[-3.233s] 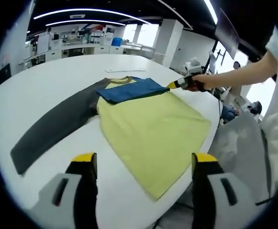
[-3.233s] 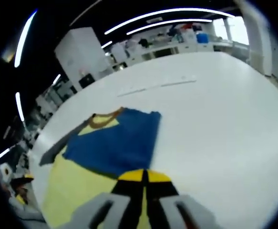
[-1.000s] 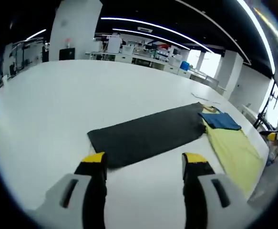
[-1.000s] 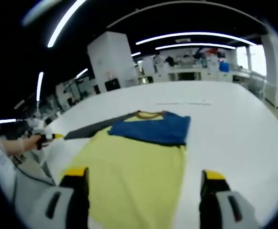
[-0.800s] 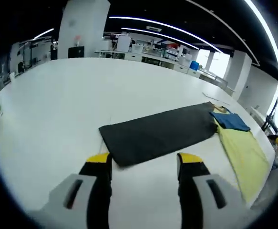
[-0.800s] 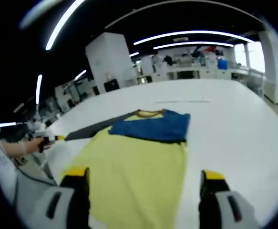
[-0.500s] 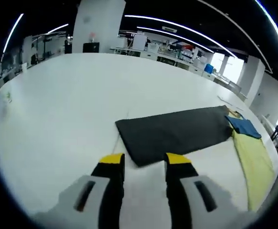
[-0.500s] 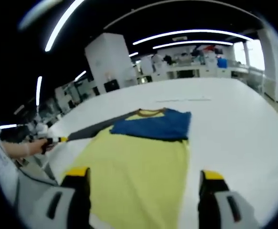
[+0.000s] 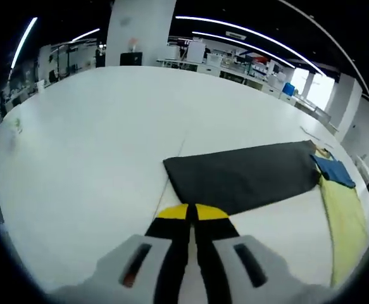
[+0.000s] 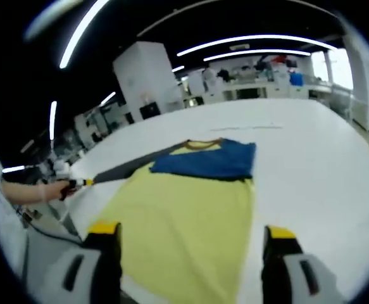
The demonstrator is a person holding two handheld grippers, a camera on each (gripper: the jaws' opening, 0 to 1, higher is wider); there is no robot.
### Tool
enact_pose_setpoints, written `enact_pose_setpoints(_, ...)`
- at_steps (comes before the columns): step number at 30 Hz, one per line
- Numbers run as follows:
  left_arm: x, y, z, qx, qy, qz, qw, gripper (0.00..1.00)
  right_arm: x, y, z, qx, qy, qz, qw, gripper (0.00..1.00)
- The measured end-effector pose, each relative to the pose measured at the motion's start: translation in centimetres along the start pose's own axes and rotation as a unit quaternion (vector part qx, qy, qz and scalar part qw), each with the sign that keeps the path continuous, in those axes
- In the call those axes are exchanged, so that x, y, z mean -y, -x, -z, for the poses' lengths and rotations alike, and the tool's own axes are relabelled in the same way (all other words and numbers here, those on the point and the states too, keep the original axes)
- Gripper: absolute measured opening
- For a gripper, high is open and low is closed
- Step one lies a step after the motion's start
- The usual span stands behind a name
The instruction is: Fold the garment on the visible template until the final outline fits inside the template.
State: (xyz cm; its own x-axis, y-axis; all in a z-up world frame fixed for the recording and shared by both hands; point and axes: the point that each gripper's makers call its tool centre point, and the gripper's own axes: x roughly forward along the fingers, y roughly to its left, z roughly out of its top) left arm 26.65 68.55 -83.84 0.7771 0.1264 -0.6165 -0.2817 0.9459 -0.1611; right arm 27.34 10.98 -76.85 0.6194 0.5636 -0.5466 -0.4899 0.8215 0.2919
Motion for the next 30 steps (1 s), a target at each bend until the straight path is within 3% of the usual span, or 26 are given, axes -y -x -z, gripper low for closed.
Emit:
enact_pose_setpoints(6,-0.7,-0.2,-2.4,0.016,0.011,-0.012,0.9997,0.0,0.1,0.8,-0.9,0.003,0.007,-0.008,0.9999,0.92)
enact_pose_setpoints(11,-0.5,-0.2,-5.4,0.039,0.003,-0.022,0.999,0.0,0.6,1.7,-1.6,0.013,0.011,-0.012,0.9998,0.92)
enact_pose_setpoints(17,-0.1,-0.6,-6.9,0.048,0.007,-0.031,0.9983,0.0,1.4,2.4,-1.4,0.01,0.015,-0.017,0.9997,0.91)
enact_pose_setpoints(24,2.8,0.0,-8.7,0.075,-0.013,-0.015,0.997,0.0,2.5,2.8,-1.1,0.011,0.013,-0.026,0.9995,0.91)
enact_pose_setpoints(30,9.1,0.4,-11.2,0.096,-0.06,0.029,0.9931,0.0,3.3,2.5,-1.0,0.013,0.012,-0.041,0.999,0.91)
